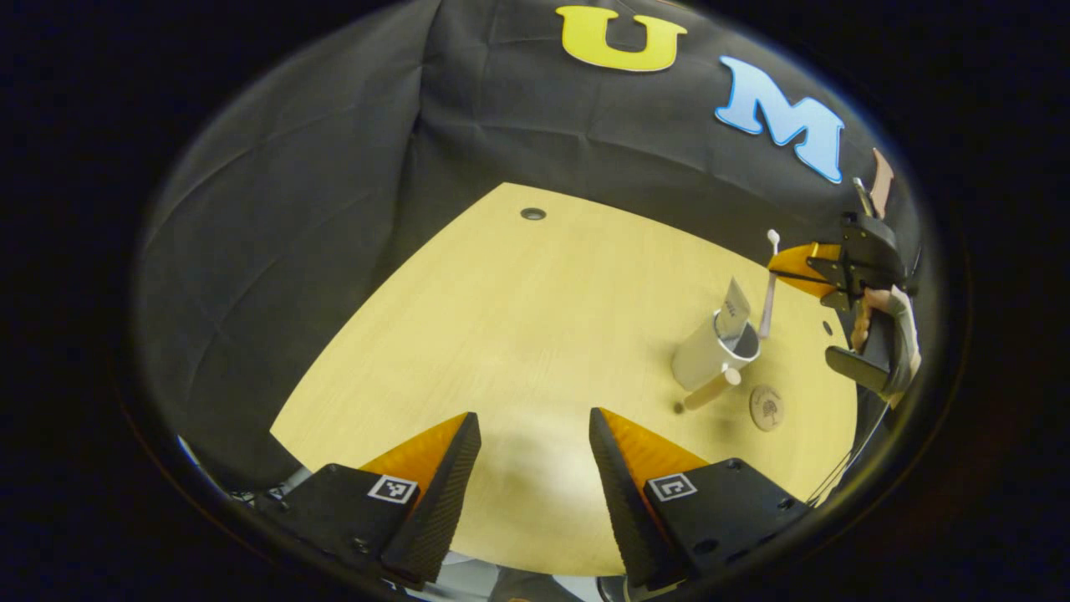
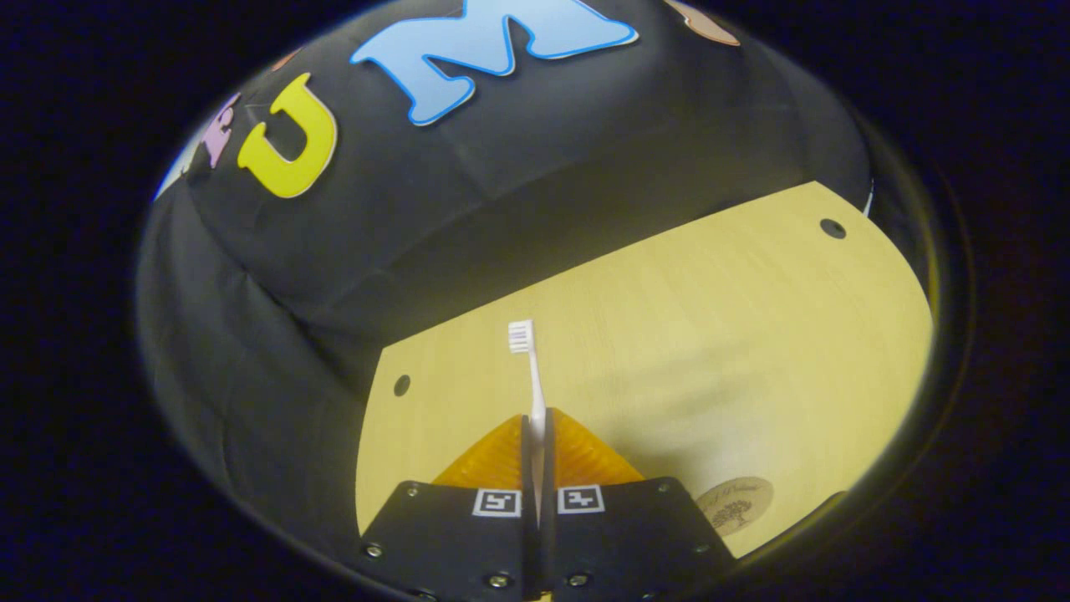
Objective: Put the toothbrush and toothpaste on the desktop into the cup, then pick up the cup and place it on the coaster on the desktop.
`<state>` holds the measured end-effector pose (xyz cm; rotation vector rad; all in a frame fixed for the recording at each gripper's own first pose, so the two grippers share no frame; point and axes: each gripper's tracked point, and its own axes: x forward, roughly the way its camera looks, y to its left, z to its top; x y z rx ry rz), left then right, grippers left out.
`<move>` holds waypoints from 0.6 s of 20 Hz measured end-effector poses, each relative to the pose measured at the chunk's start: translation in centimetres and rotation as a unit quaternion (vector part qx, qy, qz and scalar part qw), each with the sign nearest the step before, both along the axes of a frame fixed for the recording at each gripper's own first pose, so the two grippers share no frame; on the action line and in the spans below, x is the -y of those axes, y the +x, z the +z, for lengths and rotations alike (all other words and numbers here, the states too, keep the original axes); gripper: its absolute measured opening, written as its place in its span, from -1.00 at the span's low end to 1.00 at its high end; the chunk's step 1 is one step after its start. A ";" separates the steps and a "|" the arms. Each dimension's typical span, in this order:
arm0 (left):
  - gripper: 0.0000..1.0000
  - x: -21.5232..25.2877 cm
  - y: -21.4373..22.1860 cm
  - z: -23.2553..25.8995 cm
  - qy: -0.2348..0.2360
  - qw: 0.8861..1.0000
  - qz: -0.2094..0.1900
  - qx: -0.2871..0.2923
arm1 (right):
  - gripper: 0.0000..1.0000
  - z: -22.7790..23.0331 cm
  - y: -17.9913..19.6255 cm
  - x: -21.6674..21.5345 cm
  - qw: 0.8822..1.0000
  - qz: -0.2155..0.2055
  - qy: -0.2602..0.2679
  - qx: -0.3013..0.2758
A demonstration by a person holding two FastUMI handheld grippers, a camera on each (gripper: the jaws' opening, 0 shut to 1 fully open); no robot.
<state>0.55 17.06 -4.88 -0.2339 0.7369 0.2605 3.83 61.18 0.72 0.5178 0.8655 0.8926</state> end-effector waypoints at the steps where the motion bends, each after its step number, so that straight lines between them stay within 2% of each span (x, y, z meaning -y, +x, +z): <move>1: 0.75 -0.2 -0.2 -0.1 0.001 1.000 0.003 -0.001 | -0.96 -0.2 -0.4 -0.6 1.000 0.003 0.000 0.010; 5: 0.75 -1.0 -1.2 -0.4 0.002 1.000 0.013 -0.009 | -0.96 -1.0 -2.1 -1.6 0.999 0.007 -0.002 0.045; 8: 0.65 -1.3 -1.7 -0.7 0.007 1.000 0.011 -0.016 | -0.96 -2.0 -3.3 -1.8 0.998 0.006 0.001 0.064; 9: 0.75 -1.3 -1.7 -0.6 0.009 1.000 0.009 -0.018 | -0.96 -2.1 -3.4 -1.7 0.998 0.001 0.006 0.069; 11: 0.75 -1.0 -1.4 -0.6 0.011 1.000 0.004 -0.021 | -0.96 -2.1 -3.6 -1.2 0.997 -0.015 0.021 0.077; 12: 0.66 -0.8 -1.2 -0.7 0.013 1.000 0.001 -0.022 | -0.96 -1.8 -3.5 -0.8 0.996 -0.031 0.027 0.085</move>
